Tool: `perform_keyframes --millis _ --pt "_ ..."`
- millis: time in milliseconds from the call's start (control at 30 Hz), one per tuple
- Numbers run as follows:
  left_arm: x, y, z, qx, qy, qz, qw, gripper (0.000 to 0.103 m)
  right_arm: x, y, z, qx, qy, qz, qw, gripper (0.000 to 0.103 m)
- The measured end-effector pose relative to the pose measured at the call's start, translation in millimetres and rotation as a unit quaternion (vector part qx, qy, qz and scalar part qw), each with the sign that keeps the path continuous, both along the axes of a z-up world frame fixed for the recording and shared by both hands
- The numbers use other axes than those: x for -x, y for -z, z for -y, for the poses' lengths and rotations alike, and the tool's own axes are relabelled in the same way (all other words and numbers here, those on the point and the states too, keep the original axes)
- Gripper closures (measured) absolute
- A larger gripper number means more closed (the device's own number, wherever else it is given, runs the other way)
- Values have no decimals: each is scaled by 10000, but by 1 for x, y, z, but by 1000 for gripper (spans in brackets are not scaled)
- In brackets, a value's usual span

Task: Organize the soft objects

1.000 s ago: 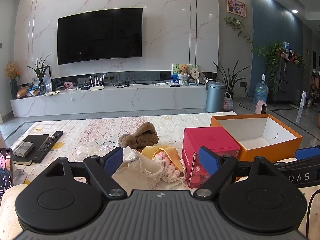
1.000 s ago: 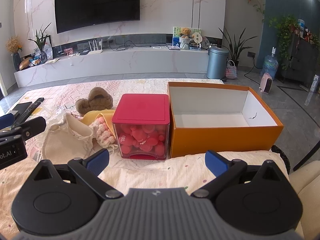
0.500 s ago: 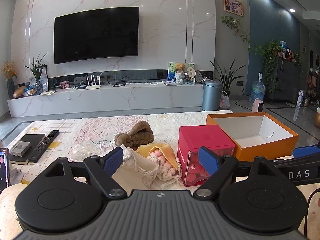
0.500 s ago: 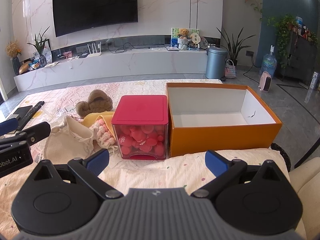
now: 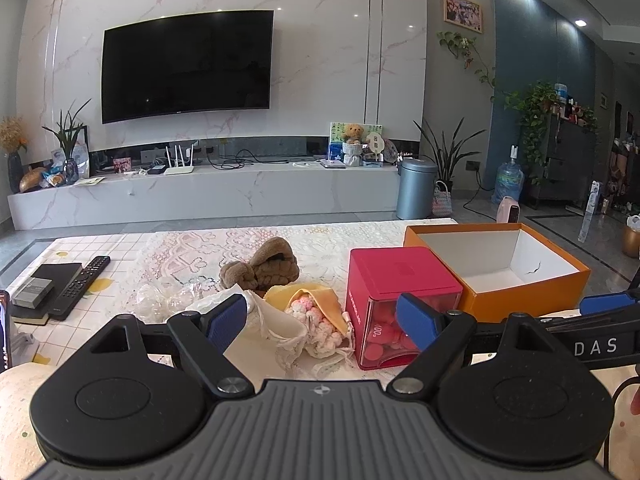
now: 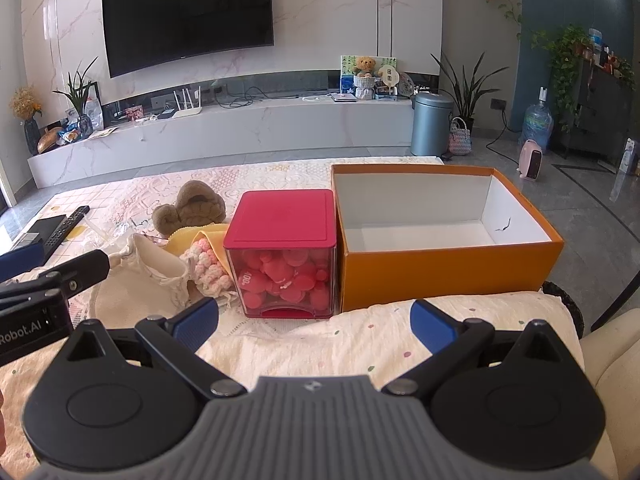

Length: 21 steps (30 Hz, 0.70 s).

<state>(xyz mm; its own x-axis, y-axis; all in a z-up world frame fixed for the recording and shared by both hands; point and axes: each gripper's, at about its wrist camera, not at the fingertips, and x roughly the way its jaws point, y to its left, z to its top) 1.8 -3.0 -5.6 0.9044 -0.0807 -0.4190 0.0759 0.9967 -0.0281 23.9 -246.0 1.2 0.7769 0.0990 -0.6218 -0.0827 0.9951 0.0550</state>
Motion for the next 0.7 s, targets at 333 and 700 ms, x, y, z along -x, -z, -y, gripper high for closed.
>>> perform_keyframes --millis 333,700 --pt "-1 2 -2 38 12 -30 10000 4 -1 2 -3 43 -3 -44 10000 3" --pt "-2 6 -2 65 20 -83 9999 4 -1 3 -3 49 0 -83 10000 3"
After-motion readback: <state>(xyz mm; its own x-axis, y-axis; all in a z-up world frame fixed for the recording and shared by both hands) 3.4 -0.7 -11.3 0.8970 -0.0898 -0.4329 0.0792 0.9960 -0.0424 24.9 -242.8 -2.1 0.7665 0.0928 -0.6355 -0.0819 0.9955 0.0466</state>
